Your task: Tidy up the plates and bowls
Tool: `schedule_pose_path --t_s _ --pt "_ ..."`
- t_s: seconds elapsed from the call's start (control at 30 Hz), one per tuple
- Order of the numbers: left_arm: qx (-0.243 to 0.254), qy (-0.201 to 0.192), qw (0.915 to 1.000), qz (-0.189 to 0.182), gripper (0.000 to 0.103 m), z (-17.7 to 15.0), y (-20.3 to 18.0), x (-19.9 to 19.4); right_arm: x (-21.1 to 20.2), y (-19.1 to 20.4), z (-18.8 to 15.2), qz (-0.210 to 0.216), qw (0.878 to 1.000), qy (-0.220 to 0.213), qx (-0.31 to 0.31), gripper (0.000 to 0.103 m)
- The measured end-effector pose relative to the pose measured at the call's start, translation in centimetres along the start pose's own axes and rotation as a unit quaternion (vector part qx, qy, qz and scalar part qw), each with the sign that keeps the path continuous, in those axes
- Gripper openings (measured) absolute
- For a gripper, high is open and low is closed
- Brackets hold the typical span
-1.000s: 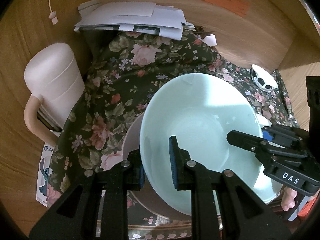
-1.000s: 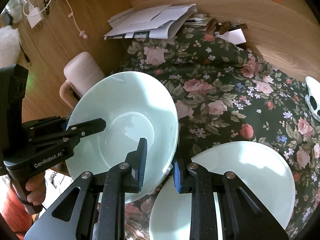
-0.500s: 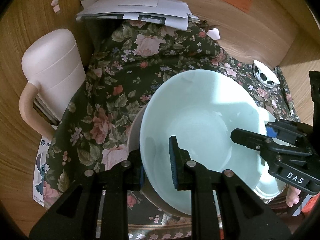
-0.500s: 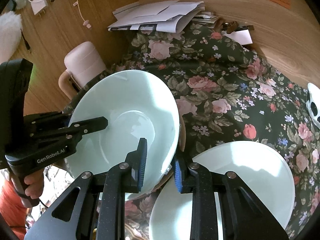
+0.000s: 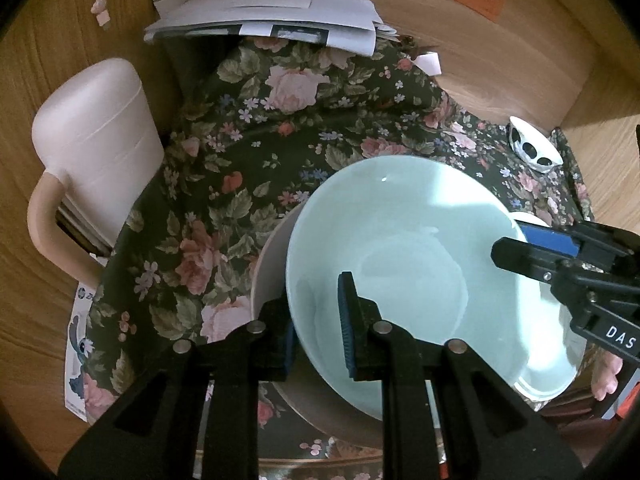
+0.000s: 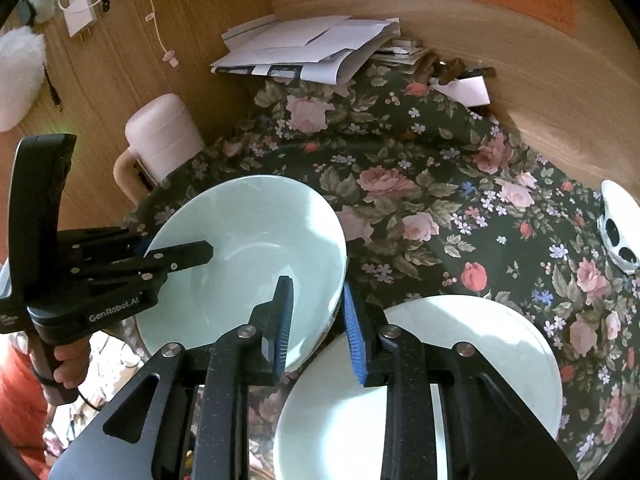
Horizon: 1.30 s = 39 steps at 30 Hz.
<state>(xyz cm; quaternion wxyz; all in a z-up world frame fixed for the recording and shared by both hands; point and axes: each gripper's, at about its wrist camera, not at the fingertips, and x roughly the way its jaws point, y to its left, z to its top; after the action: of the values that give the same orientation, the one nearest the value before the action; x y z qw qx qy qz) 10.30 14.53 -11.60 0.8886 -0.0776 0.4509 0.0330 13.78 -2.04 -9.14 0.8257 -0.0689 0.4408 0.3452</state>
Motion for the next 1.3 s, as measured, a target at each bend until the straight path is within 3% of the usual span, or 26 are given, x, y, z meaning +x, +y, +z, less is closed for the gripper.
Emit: schedule_pose_path --t_s 0.17,0.3,0.43,0.47,0.5,0.57,0.67,0.8,0.93,1.3 --pt "0.025 -0.012 0.999 0.035 0.019 0.2 -0.9 0.1 -0.2 -0.6 -0.3 0.004 1.0 -0.003 0.009 0.025" --pt "0.023 -0.005 0.9992 0.032 0.023 0.8 -0.9 0.2 -1.0 -1.0 -0.3 0.0 1.0 -0.014 0.01 0.025" --pt "0.018 -0.004 0.9995 0.027 0.031 1.5 -1.0 0.1 -2.1 -1.5 -0.4 -0.011 0.999 -0.031 0.008 0.039" --pt "0.02 -0.004 0.9995 0.024 0.037 1.6 -1.1 0.1 -2.4 -1.7 -0.4 -0.013 0.999 -0.036 0.009 0.044" --pt "0.019 -0.002 0.9997 0.017 0.043 1.7 -1.2 0.1 -2.8 -2.0 -0.5 -0.017 0.999 -0.043 0.011 0.045" --pt "0.014 -0.002 0.9998 0.011 0.045 2.1 -1.1 0.2 -3.3 -2.6 -0.5 -0.022 0.999 -0.048 0.013 0.045" --pt "0.013 -0.004 0.9997 0.022 0.045 2.6 -1.4 0.2 -4.0 -3.9 -0.5 -0.025 0.998 -0.053 0.023 0.046" --pt "0.039 -0.035 0.9965 0.066 0.054 2.9 -2.4 -0.5 -4.7 -5.9 -0.8 -0.029 0.997 -0.059 0.039 0.047" --pt "0.054 -0.038 0.9952 0.072 0.055 3.6 -3.3 -0.8 -5.5 -7.9 -1.2 -0.041 0.995 -0.069 0.056 0.047" --pt "0.081 -0.077 0.9937 0.006 0.063 6.7 -10.7 -1.6 -9.2 -15.1 -2.3 -0.104 0.984 -0.1 0.108 0.047"
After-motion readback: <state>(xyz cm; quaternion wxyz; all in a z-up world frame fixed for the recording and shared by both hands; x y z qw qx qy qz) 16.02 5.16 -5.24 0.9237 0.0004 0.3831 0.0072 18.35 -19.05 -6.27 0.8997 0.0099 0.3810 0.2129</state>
